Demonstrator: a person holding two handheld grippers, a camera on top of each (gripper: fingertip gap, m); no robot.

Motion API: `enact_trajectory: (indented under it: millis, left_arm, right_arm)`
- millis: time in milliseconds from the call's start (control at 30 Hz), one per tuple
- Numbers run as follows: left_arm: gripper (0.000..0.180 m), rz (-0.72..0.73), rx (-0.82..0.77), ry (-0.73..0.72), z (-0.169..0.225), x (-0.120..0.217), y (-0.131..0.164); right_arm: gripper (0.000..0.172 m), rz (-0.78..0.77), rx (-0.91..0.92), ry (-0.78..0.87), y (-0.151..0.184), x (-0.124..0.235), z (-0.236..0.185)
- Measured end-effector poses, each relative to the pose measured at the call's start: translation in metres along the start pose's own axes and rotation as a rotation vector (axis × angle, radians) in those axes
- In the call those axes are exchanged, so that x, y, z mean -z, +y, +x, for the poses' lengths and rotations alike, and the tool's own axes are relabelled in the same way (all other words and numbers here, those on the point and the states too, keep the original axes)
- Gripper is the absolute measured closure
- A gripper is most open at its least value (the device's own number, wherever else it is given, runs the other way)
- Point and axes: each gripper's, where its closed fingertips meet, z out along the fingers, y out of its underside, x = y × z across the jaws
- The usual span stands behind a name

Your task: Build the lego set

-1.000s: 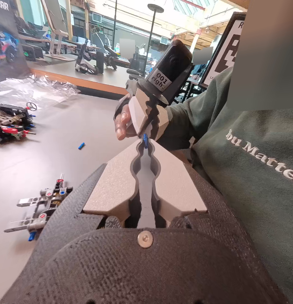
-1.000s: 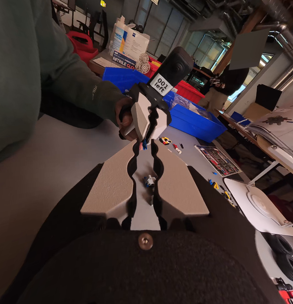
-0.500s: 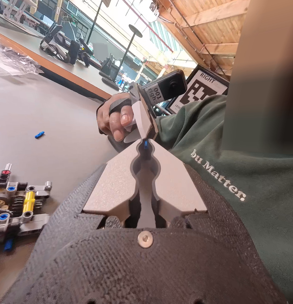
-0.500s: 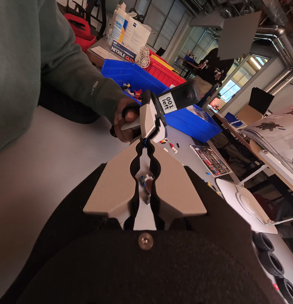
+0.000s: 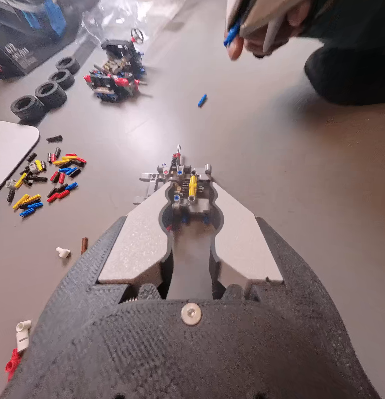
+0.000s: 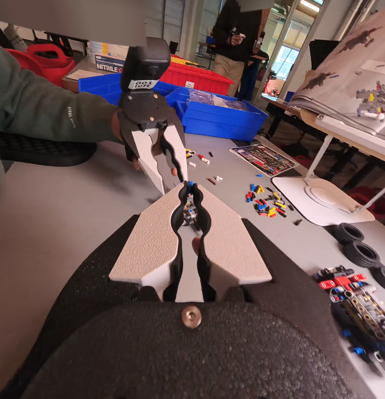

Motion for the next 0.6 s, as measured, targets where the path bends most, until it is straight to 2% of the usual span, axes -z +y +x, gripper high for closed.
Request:
enact_trajectory:
  millis: [333, 600]
  left_arm:
    - [0.150, -0.422, -0.128, -0.027, -0.007, -0.022, 0.010]
    - [0.112, -0.692, -0.120, 0.028, -0.015, -0.031, 0.031]
  right_arm:
    - [0.169, -0.041, -0.020, 0.049, 0.017, -0.003, 0.011]
    - [0.169, -0.052, -0.016, 0.047, 0.016, -0.003, 0.008]
